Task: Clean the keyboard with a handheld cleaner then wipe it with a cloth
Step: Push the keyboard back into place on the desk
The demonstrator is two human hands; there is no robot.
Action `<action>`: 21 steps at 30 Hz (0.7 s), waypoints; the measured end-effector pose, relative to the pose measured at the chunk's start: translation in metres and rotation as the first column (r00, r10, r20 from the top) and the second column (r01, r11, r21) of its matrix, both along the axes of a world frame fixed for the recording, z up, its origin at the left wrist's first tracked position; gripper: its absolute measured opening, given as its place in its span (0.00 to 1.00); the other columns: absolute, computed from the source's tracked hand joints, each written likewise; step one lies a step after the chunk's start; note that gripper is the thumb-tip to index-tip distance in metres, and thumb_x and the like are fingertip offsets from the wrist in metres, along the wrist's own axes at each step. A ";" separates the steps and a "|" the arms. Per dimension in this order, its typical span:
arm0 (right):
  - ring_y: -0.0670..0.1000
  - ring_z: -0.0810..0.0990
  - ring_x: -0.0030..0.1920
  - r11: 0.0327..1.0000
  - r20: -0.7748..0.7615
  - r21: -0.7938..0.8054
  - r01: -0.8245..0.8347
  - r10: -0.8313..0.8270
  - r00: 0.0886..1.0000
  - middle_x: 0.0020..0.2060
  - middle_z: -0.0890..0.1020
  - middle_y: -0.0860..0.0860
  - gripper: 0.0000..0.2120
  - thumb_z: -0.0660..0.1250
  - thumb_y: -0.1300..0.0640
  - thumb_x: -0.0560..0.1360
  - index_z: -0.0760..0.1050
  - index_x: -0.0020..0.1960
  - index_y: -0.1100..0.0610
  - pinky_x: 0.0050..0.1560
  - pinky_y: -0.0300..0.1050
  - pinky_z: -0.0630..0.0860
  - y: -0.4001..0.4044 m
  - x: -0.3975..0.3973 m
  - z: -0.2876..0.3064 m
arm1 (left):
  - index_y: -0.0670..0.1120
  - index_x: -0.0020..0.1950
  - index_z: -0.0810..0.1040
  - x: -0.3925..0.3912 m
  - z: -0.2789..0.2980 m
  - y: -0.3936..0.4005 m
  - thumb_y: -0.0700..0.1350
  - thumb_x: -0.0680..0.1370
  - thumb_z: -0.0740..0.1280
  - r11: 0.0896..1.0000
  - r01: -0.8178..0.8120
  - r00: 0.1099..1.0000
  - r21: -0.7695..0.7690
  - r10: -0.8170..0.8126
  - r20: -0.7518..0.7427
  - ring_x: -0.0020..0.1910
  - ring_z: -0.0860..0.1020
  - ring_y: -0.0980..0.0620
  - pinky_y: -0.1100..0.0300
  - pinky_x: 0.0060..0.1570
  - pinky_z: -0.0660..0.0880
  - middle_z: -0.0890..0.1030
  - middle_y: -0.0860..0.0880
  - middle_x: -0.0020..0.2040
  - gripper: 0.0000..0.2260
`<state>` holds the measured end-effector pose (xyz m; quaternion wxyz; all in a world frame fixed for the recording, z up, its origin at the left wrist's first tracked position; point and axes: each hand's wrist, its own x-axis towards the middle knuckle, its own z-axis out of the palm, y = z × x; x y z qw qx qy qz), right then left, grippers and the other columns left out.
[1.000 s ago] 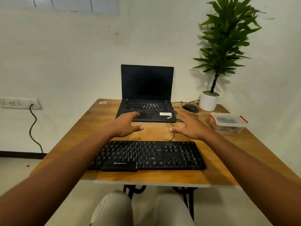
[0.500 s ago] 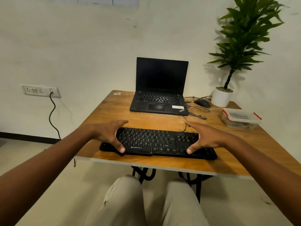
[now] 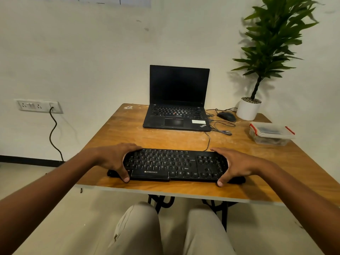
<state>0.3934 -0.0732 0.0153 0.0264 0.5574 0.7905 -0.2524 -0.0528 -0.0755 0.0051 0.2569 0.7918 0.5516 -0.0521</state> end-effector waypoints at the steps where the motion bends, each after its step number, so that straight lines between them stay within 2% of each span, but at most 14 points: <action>1: 0.52 0.59 0.77 1.000 0.006 -0.004 0.004 -0.004 1.000 0.80 0.58 0.46 0.65 0.85 0.40 0.57 0.49 0.82 0.44 0.76 0.51 0.62 0.001 0.001 -0.001 | 0.61 0.82 0.51 0.000 0.000 0.001 0.68 0.52 0.79 1.000 -0.006 1.000 -0.004 0.006 0.004 0.78 0.59 0.49 0.47 0.77 0.61 0.56 0.55 0.81 0.64; 4: 0.52 0.56 0.78 1.000 0.025 -0.011 0.007 -0.007 1.000 0.80 0.56 0.46 0.66 0.84 0.36 0.56 0.47 0.82 0.41 0.77 0.56 0.61 0.004 0.003 -0.003 | 0.62 0.82 0.50 0.000 -0.001 0.002 0.63 0.55 0.83 1.000 -0.020 0.999 -0.024 0.020 0.034 0.76 0.61 0.49 0.49 0.75 0.63 0.58 0.55 0.80 0.63; 7: 0.52 0.55 0.78 1.000 0.011 -0.007 0.007 -0.007 1.000 0.80 0.56 0.46 0.65 0.84 0.37 0.56 0.47 0.82 0.41 0.77 0.55 0.61 0.006 0.004 -0.002 | 0.62 0.82 0.50 0.000 -0.001 0.004 0.56 0.60 0.85 1.000 -0.019 0.998 -0.025 0.021 0.066 0.74 0.62 0.50 0.51 0.74 0.65 0.60 0.55 0.77 0.60; 12: 0.53 0.59 0.76 0.999 0.003 0.045 0.005 -0.005 1.000 0.79 0.60 0.46 0.64 0.84 0.39 0.56 0.50 0.82 0.42 0.75 0.53 0.64 0.016 0.003 0.002 | 0.66 0.80 0.49 0.002 0.001 0.017 0.54 0.59 0.85 1.000 -0.010 0.997 0.002 0.009 0.082 0.70 0.65 0.52 0.53 0.72 0.67 0.62 0.56 0.73 0.60; 21: 0.53 0.62 0.76 0.999 -0.045 0.029 0.042 -0.041 0.998 0.79 0.60 0.48 0.63 0.85 0.42 0.58 0.49 0.82 0.42 0.72 0.51 0.67 0.064 0.001 0.015 | 0.61 0.81 0.49 0.009 0.017 0.075 0.48 0.61 0.85 0.999 -0.031 0.993 -0.036 0.035 0.116 0.70 0.67 0.50 0.52 0.69 0.70 0.64 0.54 0.73 0.60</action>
